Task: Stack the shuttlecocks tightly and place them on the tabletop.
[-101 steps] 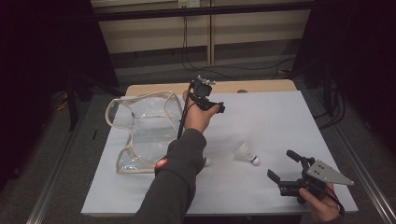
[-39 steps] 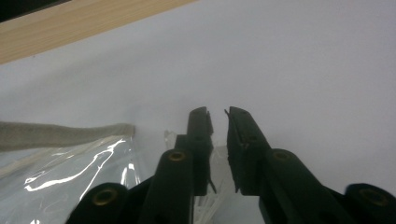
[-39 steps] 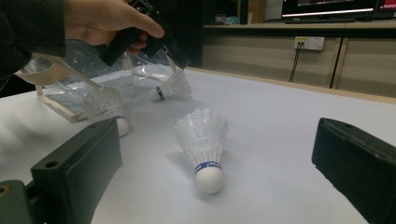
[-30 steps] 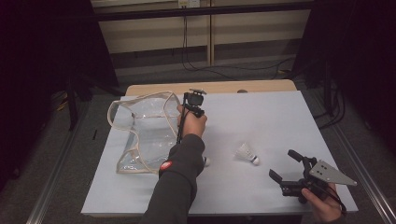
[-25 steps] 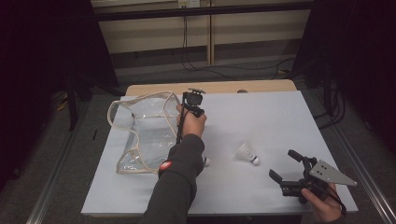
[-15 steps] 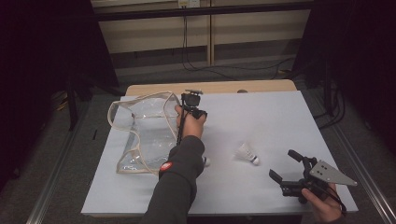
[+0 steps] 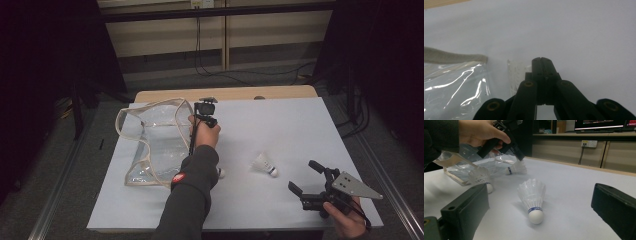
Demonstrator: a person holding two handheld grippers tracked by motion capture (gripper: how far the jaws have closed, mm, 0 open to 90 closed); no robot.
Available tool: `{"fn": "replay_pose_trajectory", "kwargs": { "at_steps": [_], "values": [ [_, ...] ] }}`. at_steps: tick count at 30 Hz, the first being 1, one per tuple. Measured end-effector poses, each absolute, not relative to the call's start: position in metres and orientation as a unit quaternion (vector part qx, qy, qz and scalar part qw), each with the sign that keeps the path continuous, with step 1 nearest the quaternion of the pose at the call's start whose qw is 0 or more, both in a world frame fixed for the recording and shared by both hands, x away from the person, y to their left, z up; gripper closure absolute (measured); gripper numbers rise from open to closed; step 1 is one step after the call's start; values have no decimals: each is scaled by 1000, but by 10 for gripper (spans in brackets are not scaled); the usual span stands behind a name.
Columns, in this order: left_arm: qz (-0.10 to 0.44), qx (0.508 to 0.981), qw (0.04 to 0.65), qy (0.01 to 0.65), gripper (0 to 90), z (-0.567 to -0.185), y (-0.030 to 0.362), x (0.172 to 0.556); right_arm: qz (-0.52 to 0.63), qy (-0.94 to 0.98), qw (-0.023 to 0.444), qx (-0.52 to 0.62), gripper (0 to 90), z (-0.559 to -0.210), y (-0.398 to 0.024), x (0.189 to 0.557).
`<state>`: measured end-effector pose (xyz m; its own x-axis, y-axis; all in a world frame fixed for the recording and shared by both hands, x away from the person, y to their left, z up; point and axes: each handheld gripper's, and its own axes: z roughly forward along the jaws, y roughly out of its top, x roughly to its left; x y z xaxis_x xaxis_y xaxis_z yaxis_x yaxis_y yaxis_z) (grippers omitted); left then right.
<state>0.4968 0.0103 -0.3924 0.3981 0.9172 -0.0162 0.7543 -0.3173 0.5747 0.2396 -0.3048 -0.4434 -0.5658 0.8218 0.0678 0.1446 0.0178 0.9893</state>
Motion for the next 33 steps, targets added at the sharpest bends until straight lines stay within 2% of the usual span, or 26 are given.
{"fn": "replay_pose_trajectory", "kwargs": {
  "at_steps": [10,13,15,16,17,18,19,20,21,23,28,29,30,31,32,33],
  "values": [
    [150,803,276,507,900,-387,7,495,594,655,286,369,9,-444,-305,240],
    [190,798,280,499,900,-383,8,494,594,655,285,369,9,-444,-305,240],
    [210,789,282,504,776,-382,8,494,594,655,285,369,9,-444,-304,240],
    [210,783,284,512,642,-382,9,495,594,655,285,370,9,-444,-304,240],
    [207,780,282,518,620,-382,10,495,594,655,285,370,9,-444,-304,240],
    [210,772,276,533,554,-383,11,496,594,655,285,370,9,-444,-304,240],
    [214,766,266,545,443,-385,11,497,594,655,284,371,9,-444,-304,240],
    [216,763,264,549,421,-386,12,497,593,655,285,371,9,-444,-304,240],
    [215,760,261,555,438,-388,13,498,594,655,285,370,10,-444,-304,240],
    [217,756,250,564,392,-392,13,500,595,655,284,369,10,-444,-304,240],
    [212,752,238,577,367,-402,10,501,595,655,284,369,9,-444,-304,240],
    [210,753,236,577,418,-404,9,501,596,654,283,371,9,-444,-305,240],
    [205,756,233,576,418,-405,10,501,596,654,283,371,9,-444,-305,240],
    [200,754,233,581,507,-407,9,501,597,654,283,369,9,-444,-305,240],
    [193,758,231,579,507,-407,10,501,597,654,283,369,9,-444,-305,240],
    [186,761,227,578,571,-409,9,501,597,654,282,369,9,-443,-305,240]
  ]
}}
